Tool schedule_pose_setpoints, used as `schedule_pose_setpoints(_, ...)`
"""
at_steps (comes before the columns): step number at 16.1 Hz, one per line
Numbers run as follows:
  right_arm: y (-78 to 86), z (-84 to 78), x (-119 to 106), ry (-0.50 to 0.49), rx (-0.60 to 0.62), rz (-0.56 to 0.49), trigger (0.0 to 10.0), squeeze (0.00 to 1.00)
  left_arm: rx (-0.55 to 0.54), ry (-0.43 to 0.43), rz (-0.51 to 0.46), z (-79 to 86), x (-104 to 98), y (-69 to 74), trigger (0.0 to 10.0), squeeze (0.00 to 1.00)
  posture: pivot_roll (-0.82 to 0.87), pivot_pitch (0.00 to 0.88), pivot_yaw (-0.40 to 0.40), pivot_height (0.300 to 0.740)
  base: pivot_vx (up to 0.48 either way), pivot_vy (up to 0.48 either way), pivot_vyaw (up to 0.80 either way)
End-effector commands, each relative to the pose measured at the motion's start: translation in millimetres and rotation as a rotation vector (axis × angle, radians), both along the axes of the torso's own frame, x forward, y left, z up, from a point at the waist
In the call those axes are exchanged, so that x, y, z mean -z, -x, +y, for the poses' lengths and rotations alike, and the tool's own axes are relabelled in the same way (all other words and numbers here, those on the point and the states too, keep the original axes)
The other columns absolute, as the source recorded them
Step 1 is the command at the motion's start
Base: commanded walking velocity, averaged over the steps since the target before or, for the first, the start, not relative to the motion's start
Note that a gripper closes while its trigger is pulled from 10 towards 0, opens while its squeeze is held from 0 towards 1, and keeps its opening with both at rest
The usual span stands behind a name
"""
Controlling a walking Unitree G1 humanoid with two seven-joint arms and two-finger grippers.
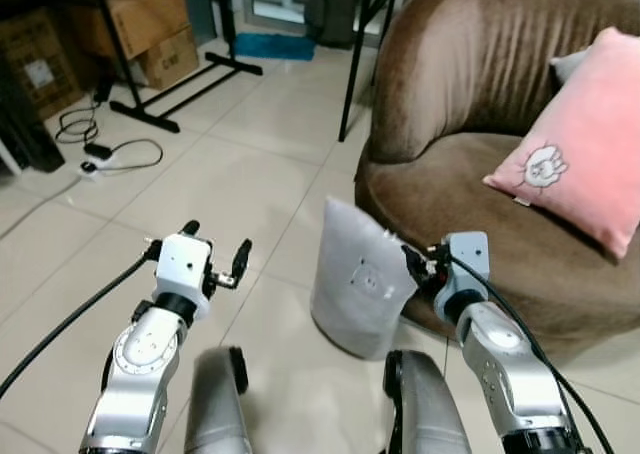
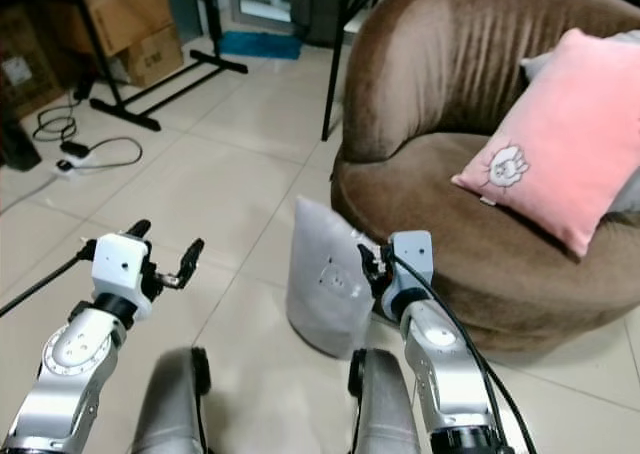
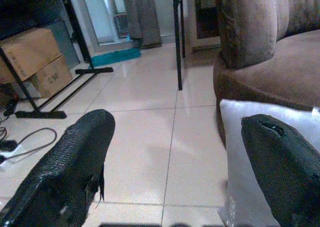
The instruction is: Move the pillow to the sofa from floor
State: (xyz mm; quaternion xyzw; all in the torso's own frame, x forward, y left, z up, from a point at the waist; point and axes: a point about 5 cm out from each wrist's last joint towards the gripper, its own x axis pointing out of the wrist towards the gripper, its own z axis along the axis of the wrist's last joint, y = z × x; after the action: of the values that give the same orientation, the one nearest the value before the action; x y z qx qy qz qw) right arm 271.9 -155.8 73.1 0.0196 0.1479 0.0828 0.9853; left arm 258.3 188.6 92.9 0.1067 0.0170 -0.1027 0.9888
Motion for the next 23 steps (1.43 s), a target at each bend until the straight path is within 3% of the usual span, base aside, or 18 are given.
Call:
schedule_pose_setpoints(1, -3.4, -2.5, -4.1, 0.001, 0.01, -0.019, 10.0, 0.0, 0.015, 0.006, -0.012, -2.9, -3.3, -2.1, 10.0, 0.0, -0.09, 0.0, -0.027, 0.51, 0.345, 0.0, 0.0)
schedule_pose_setpoints(19, -7.5, -0.2, -6.7, 0.031, -0.022, -0.029, 10.0, 0.0, 0.025, 0.01, -0.014, -4.6, -2.9, -1.3, 10.0, 0.0, -0.08, 0.0, -0.047, 0.51, 0.346, 0.0, 0.0)
schedule_pose_setpoints(23, -8.8, -0.3, -5.0, 0.008, -0.02, -0.019, 10.0, 0.0, 0.027, 0.0, -0.007, -6.2, -0.8, 1.4, 10.0, 0.0, -0.08, 0.0, -0.054, 0.51, 0.0, 0.0, 0.4)
